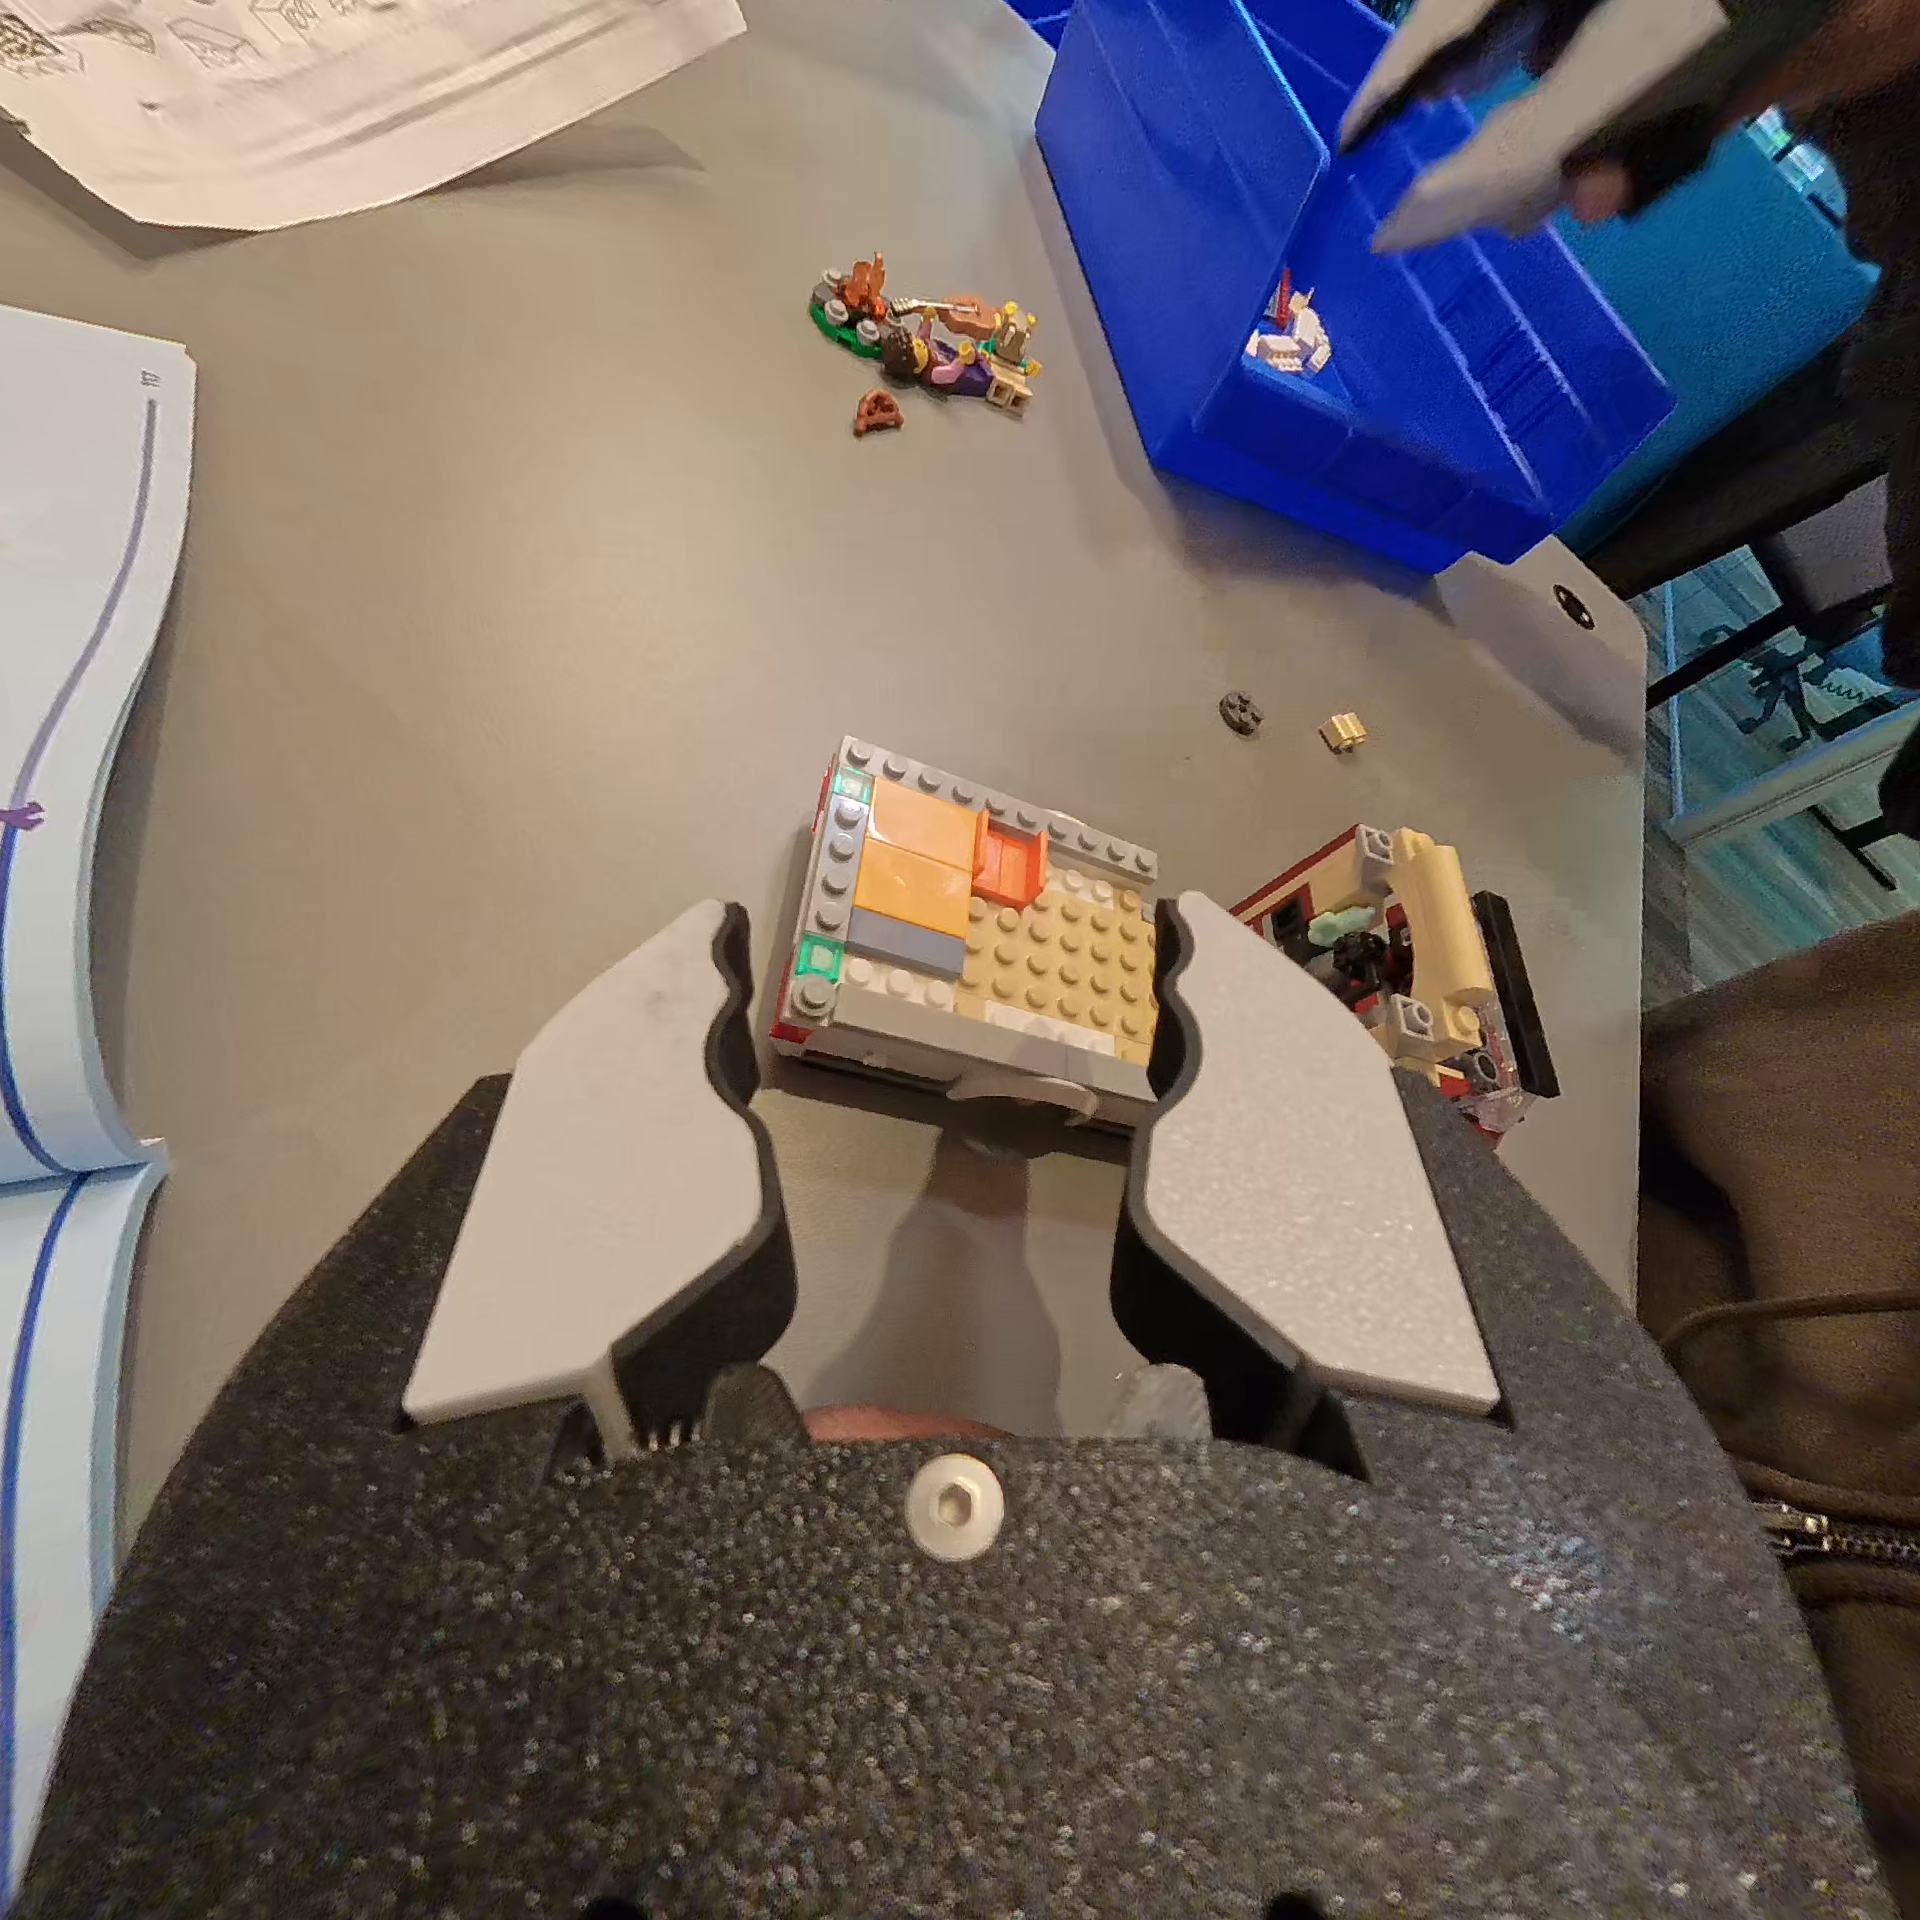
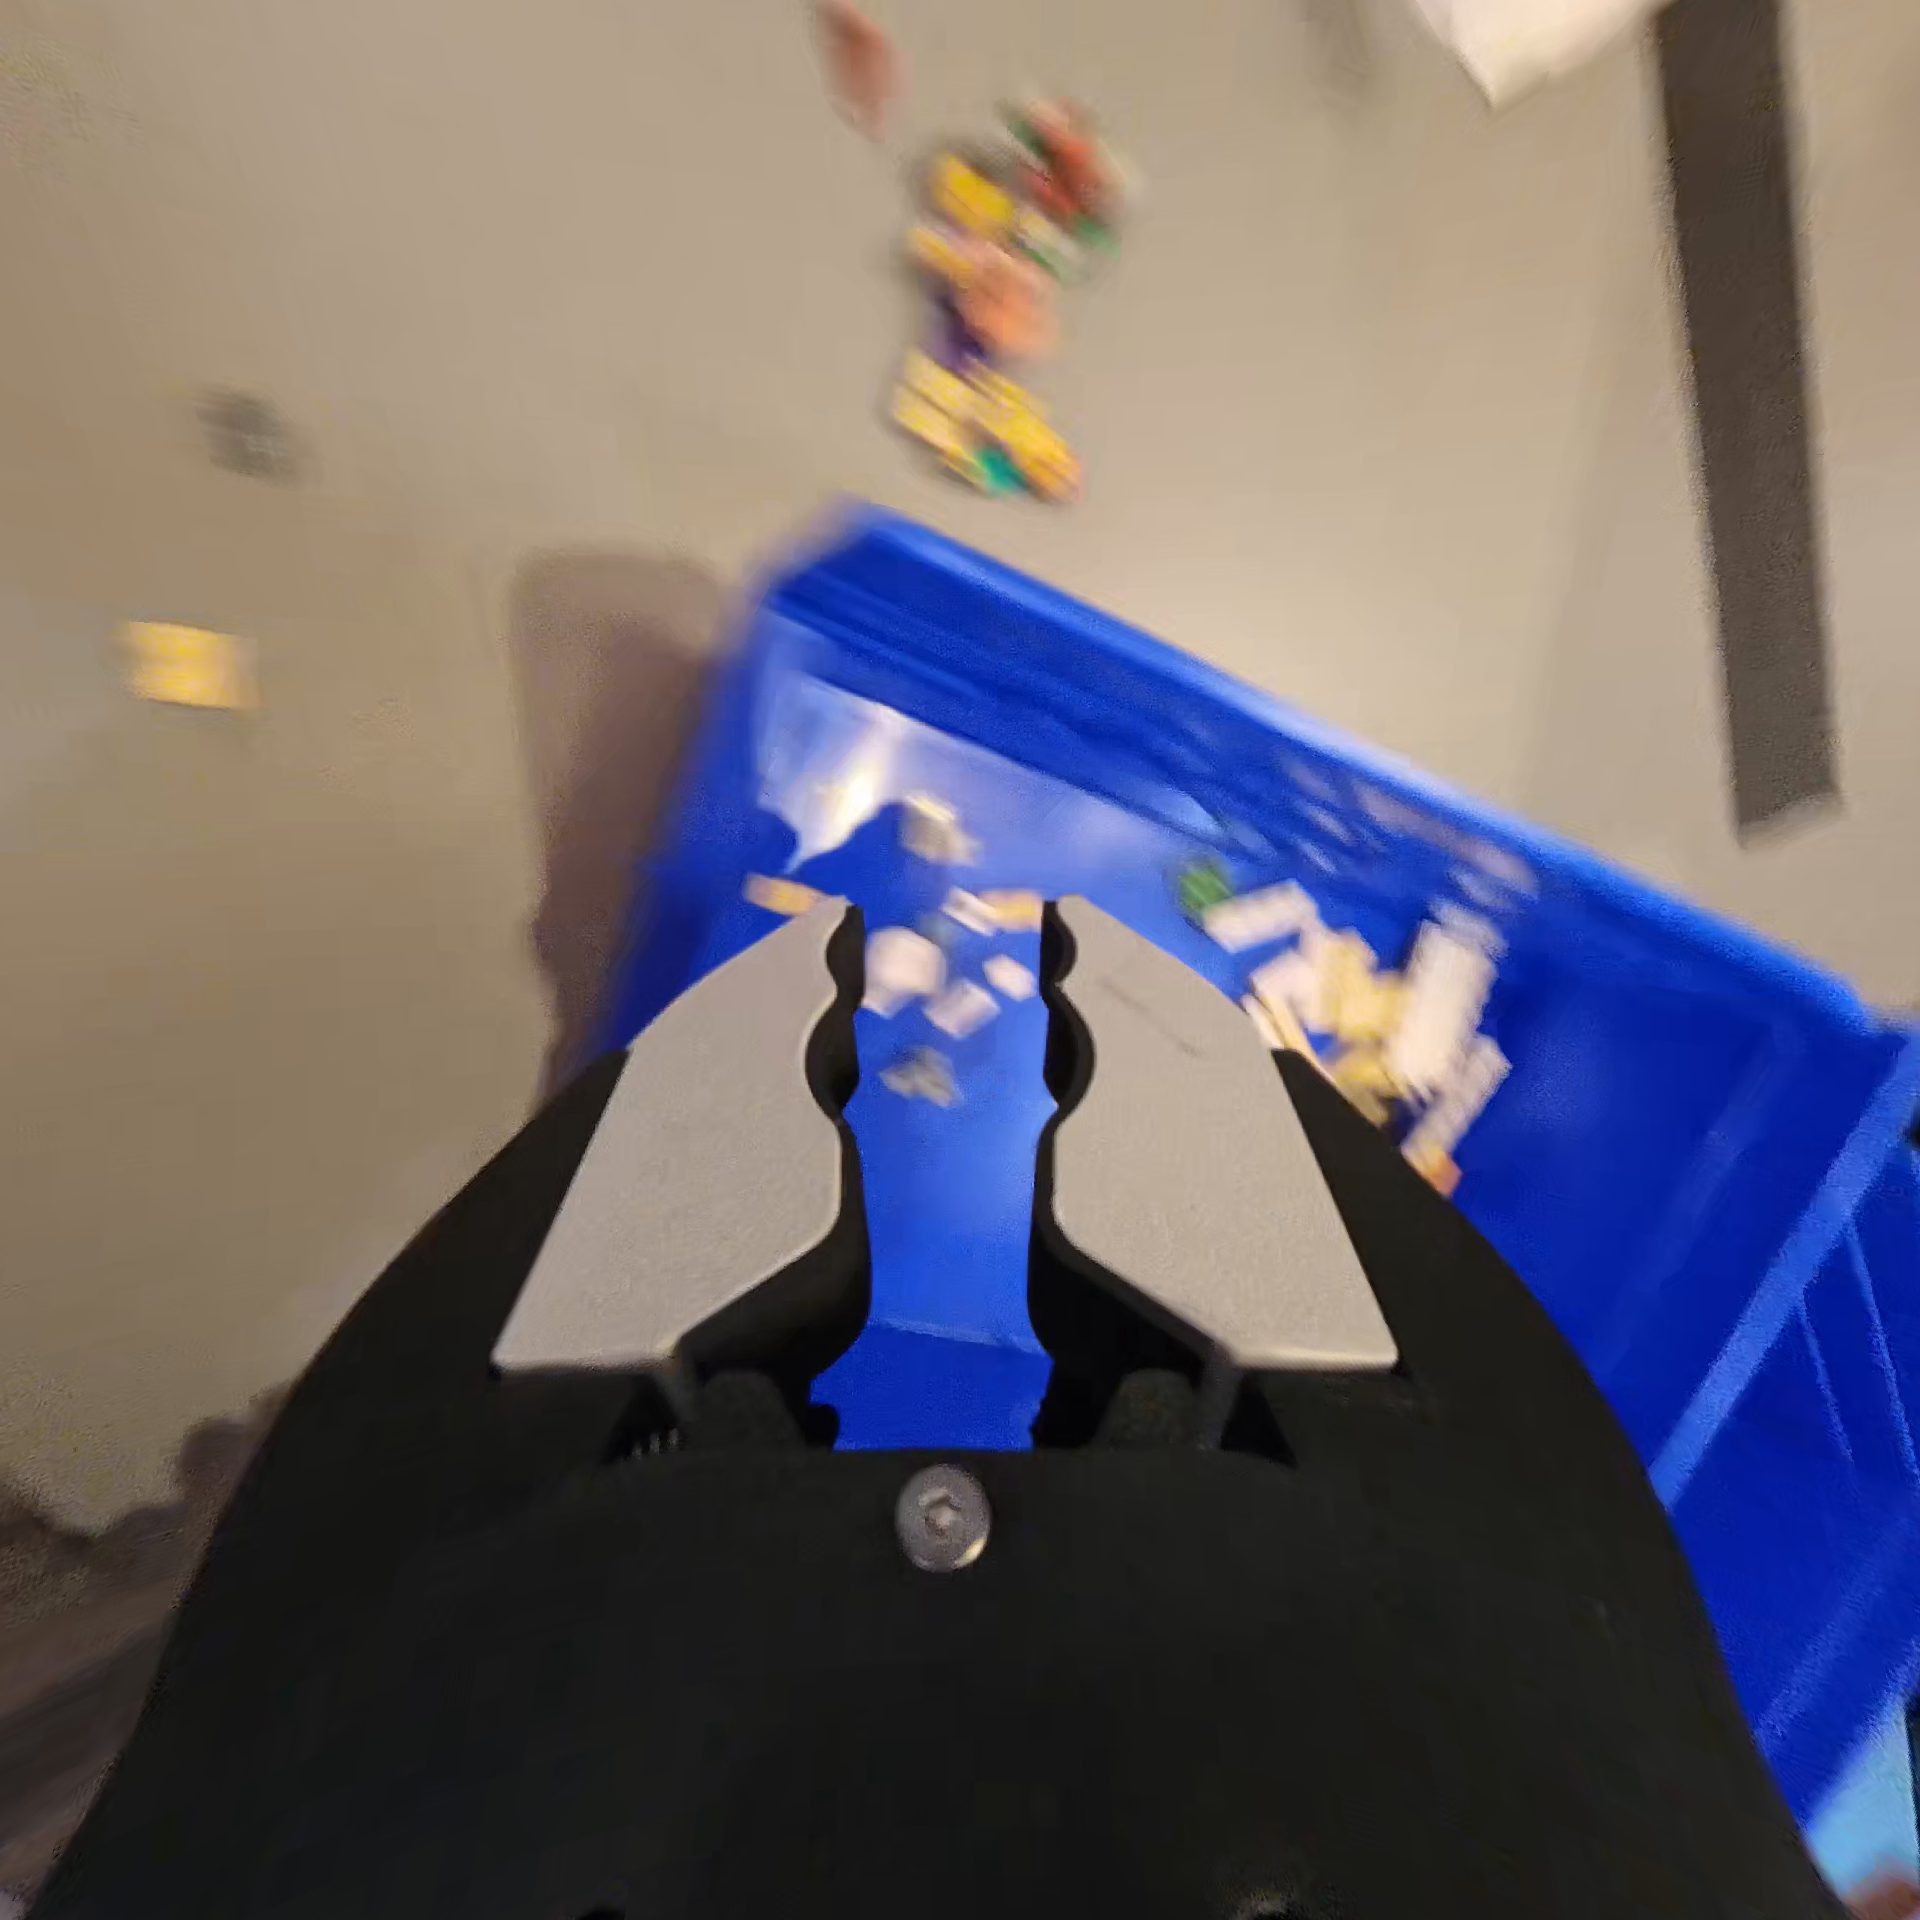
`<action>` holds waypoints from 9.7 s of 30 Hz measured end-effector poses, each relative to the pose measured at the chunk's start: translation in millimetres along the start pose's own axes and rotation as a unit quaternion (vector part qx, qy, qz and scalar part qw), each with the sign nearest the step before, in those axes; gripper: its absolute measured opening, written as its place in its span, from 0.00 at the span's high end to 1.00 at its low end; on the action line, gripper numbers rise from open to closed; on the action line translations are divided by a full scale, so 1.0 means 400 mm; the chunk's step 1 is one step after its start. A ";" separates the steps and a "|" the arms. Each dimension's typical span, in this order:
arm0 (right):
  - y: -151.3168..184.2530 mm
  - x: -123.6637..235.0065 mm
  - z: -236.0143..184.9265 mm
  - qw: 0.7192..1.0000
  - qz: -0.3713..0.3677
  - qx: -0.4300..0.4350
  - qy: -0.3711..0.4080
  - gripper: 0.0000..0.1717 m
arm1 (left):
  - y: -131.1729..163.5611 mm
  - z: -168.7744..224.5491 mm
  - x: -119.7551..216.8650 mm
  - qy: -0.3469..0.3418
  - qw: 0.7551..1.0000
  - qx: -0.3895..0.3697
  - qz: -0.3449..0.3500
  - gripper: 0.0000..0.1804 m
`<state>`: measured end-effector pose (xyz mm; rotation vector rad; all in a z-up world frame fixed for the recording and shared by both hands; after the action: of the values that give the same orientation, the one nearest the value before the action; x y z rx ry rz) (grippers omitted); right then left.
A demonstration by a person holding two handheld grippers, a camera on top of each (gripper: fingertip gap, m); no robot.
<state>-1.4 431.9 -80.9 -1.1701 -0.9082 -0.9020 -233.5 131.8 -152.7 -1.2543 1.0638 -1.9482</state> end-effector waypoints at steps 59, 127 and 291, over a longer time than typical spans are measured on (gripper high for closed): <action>0.088 -0.230 0.364 0.996 -0.057 -0.060 -0.030 0.95 | 0.003 -0.012 0.004 0.012 1.000 0.029 0.005 0.59; -0.277 -0.164 -0.628 0.925 0.254 0.067 -0.273 0.76 | 0.096 0.043 0.122 0.023 0.997 0.068 -0.008 0.59; -0.314 -0.178 -0.439 0.923 0.218 -0.109 -0.296 0.81 | -0.040 -0.030 -0.064 0.334 0.825 0.441 0.113 0.80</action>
<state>-124.4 247.0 -129.6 -1.8071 -0.9753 -0.2807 -235.6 164.2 -153.5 0.0750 0.3981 -2.2887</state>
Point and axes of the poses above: each gripper's, where its closed fingertips meet, x back along the fingers, y out of its underside, z = x × y across the jaws, the point moved 6 cm from there along x, back along the fingers, and after that the axes turned 13 degrees about -x, right-handed, at the moved point
